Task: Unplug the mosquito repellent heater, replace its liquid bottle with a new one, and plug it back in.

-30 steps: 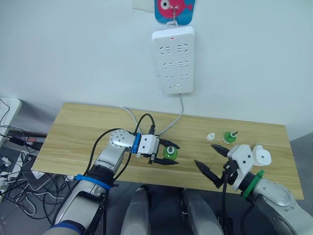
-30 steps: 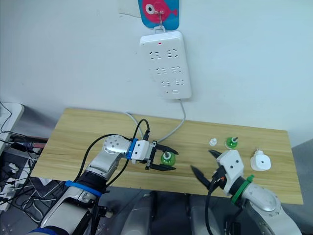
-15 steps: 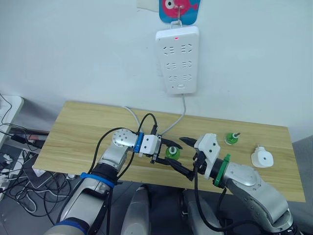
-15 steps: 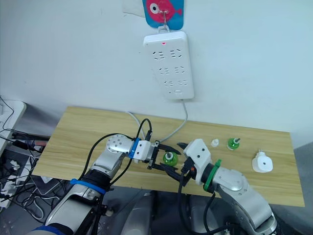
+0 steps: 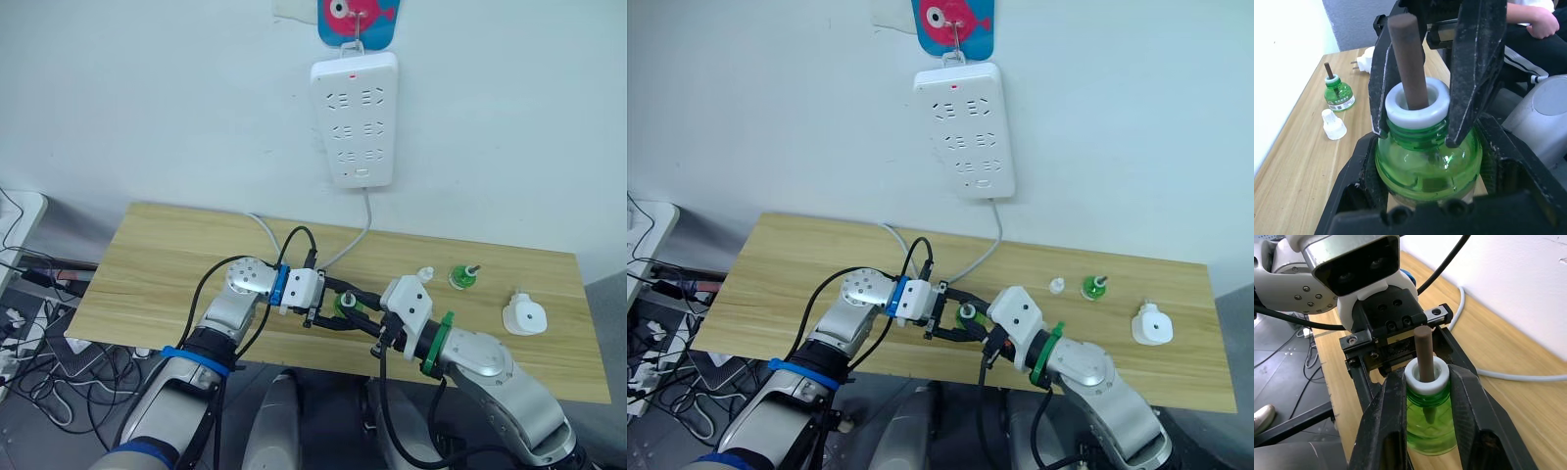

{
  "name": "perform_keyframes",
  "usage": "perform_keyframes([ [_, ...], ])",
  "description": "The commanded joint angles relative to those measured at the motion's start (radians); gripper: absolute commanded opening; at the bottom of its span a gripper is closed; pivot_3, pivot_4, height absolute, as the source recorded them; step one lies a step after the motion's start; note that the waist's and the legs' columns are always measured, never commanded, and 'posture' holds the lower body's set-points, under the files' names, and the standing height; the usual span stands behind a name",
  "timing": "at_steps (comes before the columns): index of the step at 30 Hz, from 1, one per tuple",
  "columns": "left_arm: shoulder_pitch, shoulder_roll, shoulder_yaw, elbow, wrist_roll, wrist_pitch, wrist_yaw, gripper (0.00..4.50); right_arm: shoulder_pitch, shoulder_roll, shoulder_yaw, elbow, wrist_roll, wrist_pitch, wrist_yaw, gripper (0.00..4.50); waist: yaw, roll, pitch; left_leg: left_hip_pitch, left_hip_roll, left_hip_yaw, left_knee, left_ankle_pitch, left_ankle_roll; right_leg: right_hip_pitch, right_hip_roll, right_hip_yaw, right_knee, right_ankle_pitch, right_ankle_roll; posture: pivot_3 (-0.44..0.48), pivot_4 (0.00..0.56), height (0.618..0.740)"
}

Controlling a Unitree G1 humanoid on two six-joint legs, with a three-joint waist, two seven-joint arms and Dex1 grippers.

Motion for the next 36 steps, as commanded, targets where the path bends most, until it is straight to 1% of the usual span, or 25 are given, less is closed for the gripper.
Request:
perform_keyframes([
  [1,0.014,-0.009,0.018,-0.058,-0.036,0.037,0.013,2.26,0.015,0.001,-0.032,-0.023,-0.002,-0.020,-0.003,0.82,0.000,0.000,0.000,0.000,0.000,0.000,0.000,0.000,0.000,0.000,0.000,0.000,0.000,0.000,0.000,0.128,0.331,0.740],
  [3,0.021,-0.009,0.021,-0.073,-0.047,0.057,0.012,3.01,0.015,0.009,-0.058,-0.031,0.013,-0.015,-0.006,0.82,0.000,0.000,0.000,0.000,0.000,0.000,0.000,0.000,0.000,0.000,0.000,0.000,0.000,0.000,0.000,0.127,0.330,0.740],
  [4,0.026,-0.009,0.025,-0.083,-0.056,0.070,0.011,3.22,0.016,0.017,-0.075,-0.037,0.026,-0.007,-0.011,0.82,0.000,0.000,0.000,0.000,0.000,0.000,0.000,0.000,0.000,0.000,0.000,0.000,0.000,0.000,0.000,0.127,0.330,0.740],
  [5,0.030,-0.010,0.031,-0.094,-0.067,0.083,0.013,3.58,0.017,0.025,-0.097,-0.044,0.041,0.004,-0.017,0.82,0.000,0.000,0.000,0.000,0.000,0.000,0.000,0.000,0.000,0.000,0.000,0.000,0.000,0.000,0.000,0.127,0.330,0.740],
  [8,0.045,-0.005,0.050,-0.121,-0.086,0.114,0.034,4.47,0.026,0.051,-0.161,-0.071,0.094,0.052,-0.040,0.82,0.000,0.000,0.000,0.000,0.000,0.000,0.000,0.000,0.000,0.000,0.000,0.000,0.000,0.000,0.000,0.127,0.330,0.740],
  [10,0.070,-0.001,0.077,-0.149,-0.105,0.132,0.066,4.50,0.040,0.102,-0.246,-0.101,0.178,0.131,-0.095,0.82,0.000,0.000,0.000,0.000,0.000,-0.001,0.000,0.000,0.000,0.000,0.000,0.000,0.000,0.000,0.000,0.115,0.339,0.740],
  [12,0.103,-0.008,0.109,-0.193,-0.127,0.146,0.115,4.50,0.046,0.182,-0.354,-0.129,0.295,0.237,-0.185,0.82,0.000,0.000,0.000,0.000,0.001,-0.001,0.000,0.000,0.000,0.000,0.000,0.002,0.000,0.000,0.000,0.110,0.337,0.740],
  [15,0.155,-0.047,0.151,-0.261,-0.136,0.098,0.204,4.50,0.047,0.292,-0.493,-0.159,0.500,0.383,-0.321,0.82,0.000,0.000,0.000,0.000,0.001,-0.002,0.000,0.000,-0.001,0.000,-0.001,0.002,0.001,0.000,0.000,0.103,0.337,0.740],
  [17,0.186,-0.082,0.162,-0.298,-0.119,0.042,0.265,4.50,0.050,0.349,-0.561,-0.159,0.666,0.448,-0.421,0.82,0.000,0.000,0.000,0.000,0.001,-0.002,0.000,0.000,-0.001,0.000,-0.001,0.003,0.001,0.000,0.000,0.094,0.340,0.740],
  [18,0.206,-0.100,0.159,-0.321,-0.112,0.013,0.287,4.50,0.060,0.375,-0.579,-0.146,0.818,0.459,-0.501,0.82,0.000,0.000,0.000,0.000,0.001,-0.002,0.000,0.000,-0.001,0.000,-0.001,0.003,0.001,0.000,0.000,0.094,0.340,0.740],
  [19,0.220,-0.117,0.158,-0.339,-0.105,-0.010,0.311,4.50,0.064,0.394,-0.594,-0.139,0.929,0.462,-0.565,0.82,-0.001,0.000,0.000,0.000,0.001,-0.002,-0.001,0.000,-0.001,0.000,-0.001,0.003,0.001,0.000,0.000,0.092,0.340,0.740],
  [21,0.239,-0.148,0.155,-0.371,-0.094,-0.017,0.374,4.50,0.065,0.422,-0.609,-0.125,1.083,0.423,-0.716,0.82,-0.003,0.000,0.000,0.000,0.001,-0.001,-0.001,0.000,-0.001,0.000,-0.001,0.003,0.000,0.000,0.000,0.093,0.338,0.740],
  [24,0.269,-0.185,0.134,-0.414,-0.068,-0.051,0.435,4.50,0.059,0.422,-0.605,-0.102,1.275,0.330,-0.889,0.82,-0.004,0.000,0.000,0.000,0.001,0.000,-0.001,0.000,-0.001,0.000,-0.001,0.004,0.000,0.000,0.000,0.096,0.338,0.740],
  [27,0.296,-0.189,0.116,-0.431,-0.038,-0.091,0.465,4.50,0.048,0.369,-0.584,-0.093,1.385,0.266,-0.972,0.82,-0.006,0.000,0.000,0.000,0.000,0.001,-0.001,0.000,0.000,0.000,-0.001,0.005,-0.001,0.000,0.000,0.096,0.340,0.740],
  [30,0.303,-0.194,0.098,-0.438,-0.019,-0.110,0.498,4.50,0.042,0.315,-0.556,-0.091,1.444,0.215,-1.024,0.82,-0.006,0.000,0.000,0.000,0.001,0.001,-0.001,0.000,0.000,0.000,0.000,0.005,-0.001,0.000,0.000,0.099,0.341,0.740],
  [36,0.286,-0.198,0.068,-0.399,0.014,-0.154,0.529,4.50,0.027,0.238,-0.494,-0.092,1.499,0.140,-1.047,0.82,-0.006,0.000,0.000,0.000,0.001,0.001,-0.001,0.000,0.000,0.000,0.000,0.005,-0.002,0.000,0.000,0.098,0.342,0.740],
])
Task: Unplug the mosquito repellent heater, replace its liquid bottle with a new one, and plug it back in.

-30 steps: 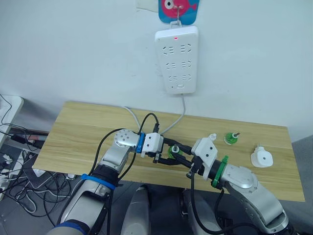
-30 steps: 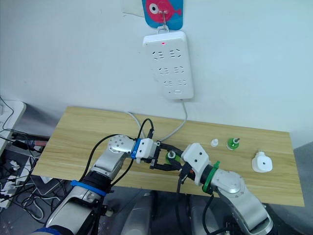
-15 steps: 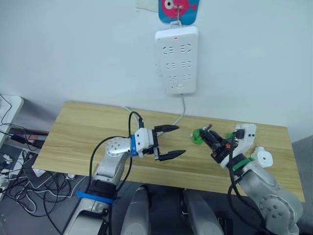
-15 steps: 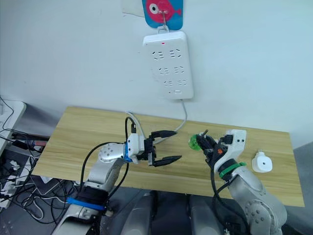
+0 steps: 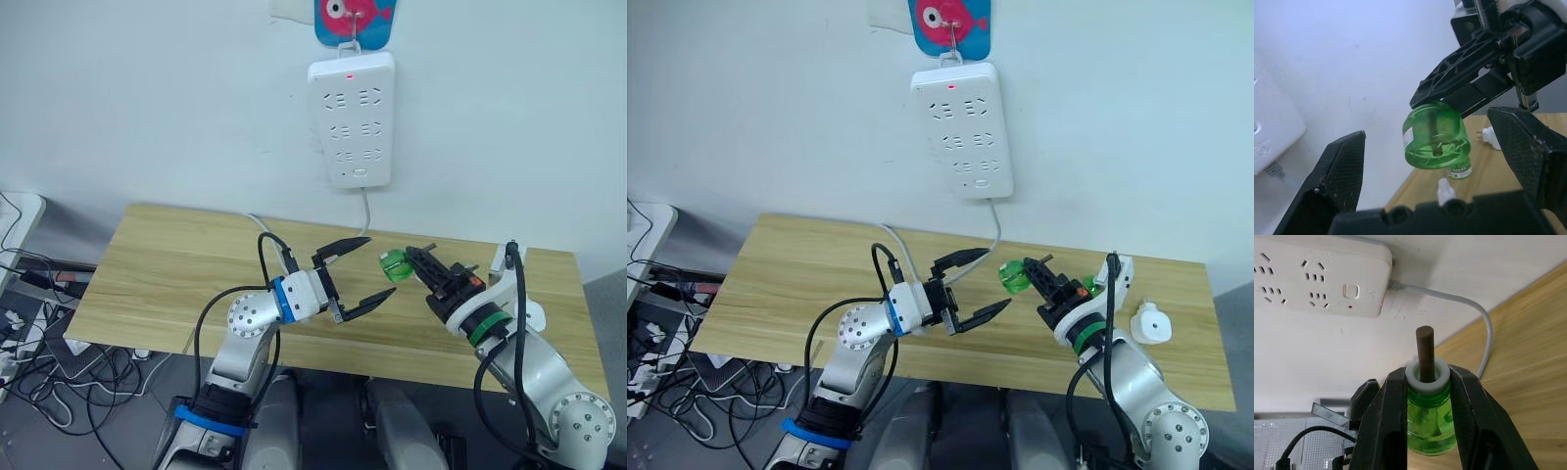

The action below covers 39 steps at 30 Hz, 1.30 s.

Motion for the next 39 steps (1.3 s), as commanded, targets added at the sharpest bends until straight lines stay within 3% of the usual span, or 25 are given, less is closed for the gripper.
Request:
perform_keyframes([
  [1,-0.016,-0.008,-0.029,0.008,0.022,-0.054,0.015,4.50,-0.004,-0.030,0.037,-0.027,0.049,-0.053,-0.002,0.82,0.000,0.000,0.000,0.000,0.000,0.000,0.000,0.000,0.000,0.000,0.000,0.000,0.000,0.000,0.000,0.098,0.342,0.740],
  [19,-0.048,-0.007,-0.040,0.086,0.034,-0.105,0.050,4.50,0.017,-0.104,0.134,-0.056,0.075,-0.183,-0.001,0.82,0.000,0.000,0.000,0.000,0.000,0.000,-0.001,0.000,0.000,0.000,0.000,0.000,-0.003,0.000,0.000,0.085,0.339,0.740],
  [22,-0.045,-0.002,-0.047,0.089,0.039,-0.106,0.047,3.91,0.019,-0.110,0.143,-0.058,0.075,-0.194,0.000,0.82,0.000,0.000,0.000,-0.001,0.000,0.000,-0.002,0.000,0.000,0.000,0.000,0.000,-0.003,0.000,0.000,0.087,0.339,0.740],
  [27,-0.039,-0.001,-0.048,0.084,0.036,-0.094,0.057,2.29,0.023,-0.118,0.160,-0.064,0.077,-0.210,0.002,0.82,0.001,0.000,0.000,-0.001,0.000,0.000,-0.003,0.000,0.000,0.000,0.000,0.000,-0.004,0.000,0.000,0.089,0.336,0.740],
  [34,-0.040,-0.001,-0.043,0.081,0.034,-0.084,0.070,2.24,0.030,-0.139,0.182,-0.070,0.074,-0.222,0.007,0.82,0.002,0.000,0.000,-0.001,0.000,0.000,-0.003,0.000,0.000,0.000,0.000,0.000,-0.004,0.000,0.000,0.097,0.327,0.740],
  [39,-0.046,0.007,-0.038,0.088,0.023,-0.065,0.068,2.24,0.059,-0.196,0.175,-0.093,0.092,-0.213,0.006,2.55,0.002,0.000,0.000,-0.001,0.000,-0.001,-0.003,0.000,0.000,0.000,0.000,0.000,-0.004,0.000,0.000,0.096,0.322,0.740],
])
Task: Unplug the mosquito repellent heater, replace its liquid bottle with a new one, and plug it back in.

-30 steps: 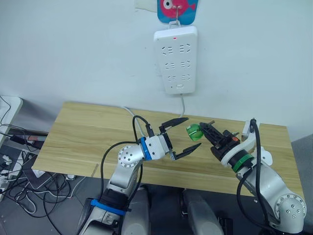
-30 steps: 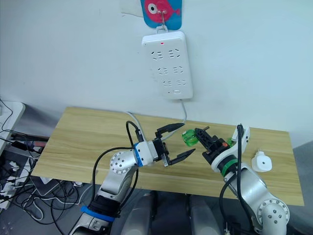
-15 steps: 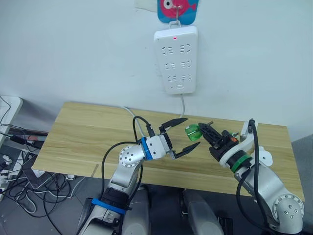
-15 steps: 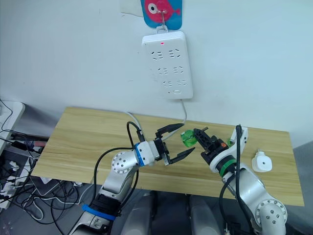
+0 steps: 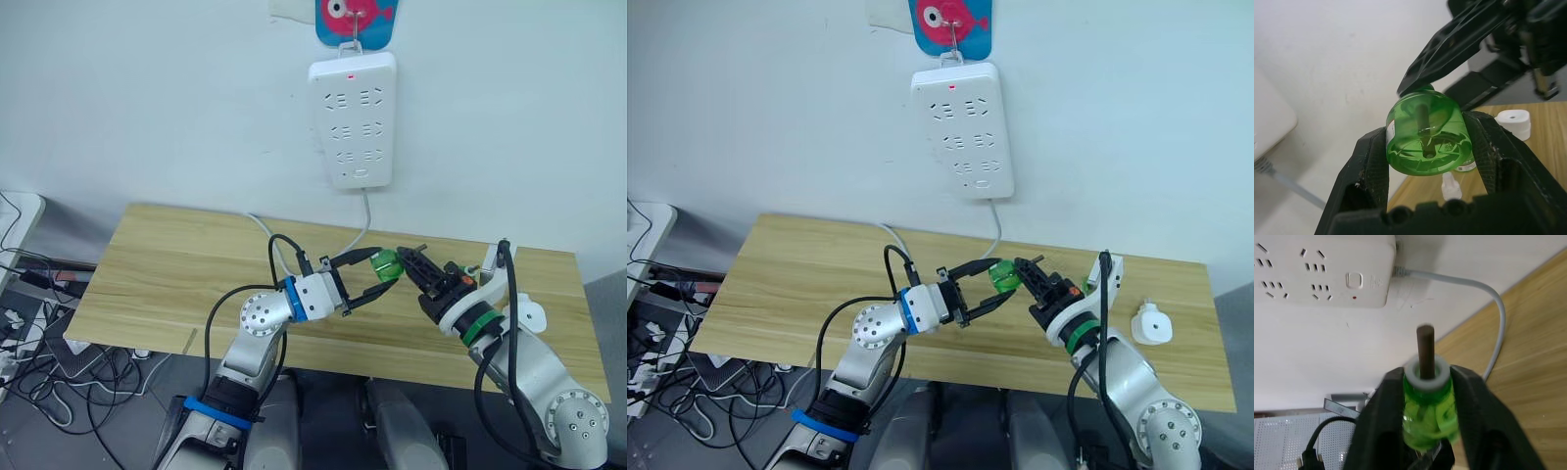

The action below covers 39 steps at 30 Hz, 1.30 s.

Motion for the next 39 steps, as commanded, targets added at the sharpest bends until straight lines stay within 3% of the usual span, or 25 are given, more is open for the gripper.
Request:
perform_keyframes([
  [1,-0.005,0.006,0.006,-0.016,-0.018,0.006,-0.003,2.24,0.030,-0.064,-0.015,-0.070,0.040,0.015,0.001,2.92,0.000,0.000,0.000,0.000,0.000,0.000,0.000,0.000,0.000,0.000,0.000,0.000,0.000,0.000,0.000,0.096,0.322,0.740],
  [5,-0.026,0.033,0.016,0.009,-0.058,0.017,-0.058,2.24,0.124,-0.282,-0.057,-0.093,0.117,0.089,-0.035,4.36,0.003,0.000,0.000,0.000,-0.001,0.000,0.000,0.000,0.000,0.000,-0.001,0.000,0.000,0.000,0.000,0.085,0.323,0.740],
  [6,-0.033,0.042,0.017,0.017,-0.067,0.015,-0.076,2.24,0.157,-0.340,-0.086,-0.095,0.138,0.100,-0.042,4.48,0.002,0.000,0.000,0.000,-0.001,0.000,0.000,0.000,0.000,0.001,-0.001,0.000,-0.001,0.000,0.000,0.080,0.330,0.740],
  [10,-0.042,0.074,0.015,0.032,-0.111,0.004,-0.169,2.24,0.299,-0.589,-0.303,-0.039,0.196,0.190,0.011,4.48,0.002,0.001,0.000,0.000,-0.001,0.001,0.000,0.000,0.000,0.001,-0.001,0.000,-0.001,0.000,0.000,0.072,0.341,0.740],
  [14,-0.042,0.087,0.019,0.044,-0.132,-0.010,-0.228,2.24,0.371,-0.796,-0.498,0.164,0.101,0.355,0.144,4.48,0.001,0.000,0.000,0.001,-0.001,0.003,0.001,0.000,0.000,0.001,-0.001,0.000,-0.002,0.000,0.001,0.062,0.353,0.740],
  [19,-0.051,0.084,0.026,0.064,-0.139,-0.018,-0.267,2.24,0.303,-0.961,-0.502,0.457,-0.126,0.512,0.373,4.48,0.001,0.000,0.000,0.001,-0.001,0.005,0.000,0.000,0.001,0.001,0.000,0.001,-0.003,0.001,0.001,0.061,0.362,0.740],
  [22,-0.055,0.084,0.027,0.070,-0.141,-0.021,-0.286,2.24,0.234,-0.976,-0.444,0.553,-0.224,0.570,0.477,4.48,0.002,0.000,0.000,0.001,-0.001,0.005,-0.002,0.000,0.001,0.001,0.000,0.000,-0.007,0.001,0.001,0.068,0.367,0.740],
  [28,-0.064,0.086,0.032,0.078,-0.144,-0.021,-0.307,2.24,0.000,-0.969,-0.182,0.711,-0.549,0.620,0.721,4.48,0.002,0.003,0.001,0.001,-0.001,0.006,-0.003,0.000,0.001,0.001,0.000,0.000,-0.008,0.001,0.001,0.083,0.382,0.740],
  [33,-0.045,0.098,0.033,0.053,-0.153,-0.016,-0.323,2.24,-0.219,-0.869,-0.136,0.870,-0.660,0.746,0.725,4.48,0.001,0.004,0.003,0.001,-0.001,0.006,-0.003,0.000,0.001,0.001,0.000,0.001,-0.007,0.001,0.001,0.092,0.388,0.740],
  [39,-0.030,0.106,0.032,0.034,-0.154,-0.010,-0.322,2.24,-0.363,-0.791,-0.099,0.942,-0.815,0.836,0.766,4.48,0.004,0.006,0.004,0.001,-0.001,0.006,-0.004,0.000,0.002,0.001,0.000,0.001,-0.008,0.001,0.001,0.107,0.399,0.740],
])
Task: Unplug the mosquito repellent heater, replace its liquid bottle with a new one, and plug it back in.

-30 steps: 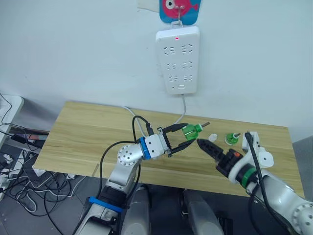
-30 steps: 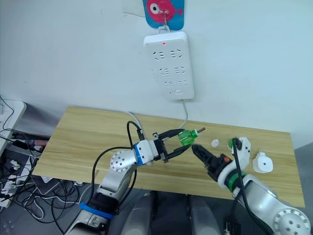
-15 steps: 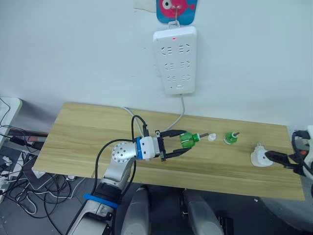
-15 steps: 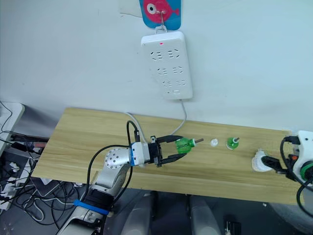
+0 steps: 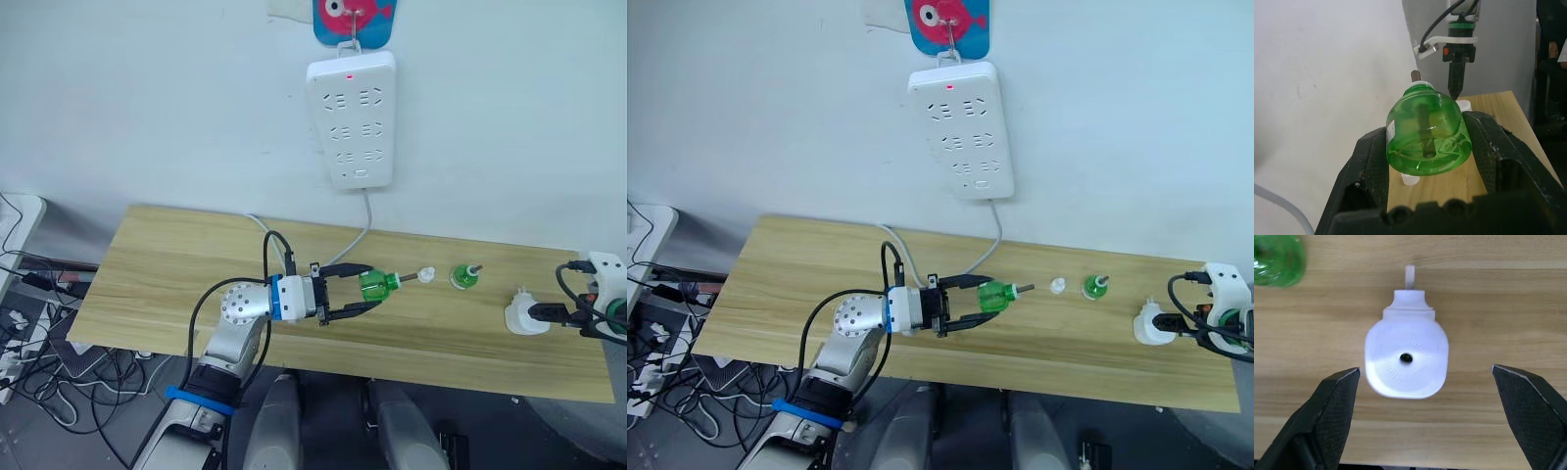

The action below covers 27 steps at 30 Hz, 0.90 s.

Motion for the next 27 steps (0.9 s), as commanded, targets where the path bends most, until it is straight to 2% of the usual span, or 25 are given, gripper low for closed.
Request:
perform_keyframes([
  [1,0.012,-0.001,0.002,-0.050,-0.015,-0.009,0.000,2.24,-0.043,0.027,-0.006,0.028,-0.084,0.061,0.016,4.48,0.000,0.000,0.000,0.000,0.000,0.000,0.000,0.000,0.000,0.000,0.000,0.000,0.000,0.000,0.000,0.107,0.399,0.740],
  [18,0.031,0.013,-0.003,-0.088,-0.014,0.003,0.010,2.24,-0.142,0.166,-0.046,0.121,-0.329,0.127,0.094,4.48,0.003,0.004,0.004,0.000,0.000,0.000,-0.001,0.000,0.000,0.000,0.000,0.000,0.000,0.000,0.000,0.131,0.406,0.740],
  [27,0.032,0.017,-0.004,-0.101,-0.016,0.022,0.011,2.24,-0.124,0.169,-0.015,0.126,-0.415,0.084,0.206,4.48,0.006,0.005,0.005,0.000,0.000,0.000,-0.002,0.000,0.000,0.000,0.000,0.000,0.000,0.000,0.000,0.143,0.404,0.740],
])
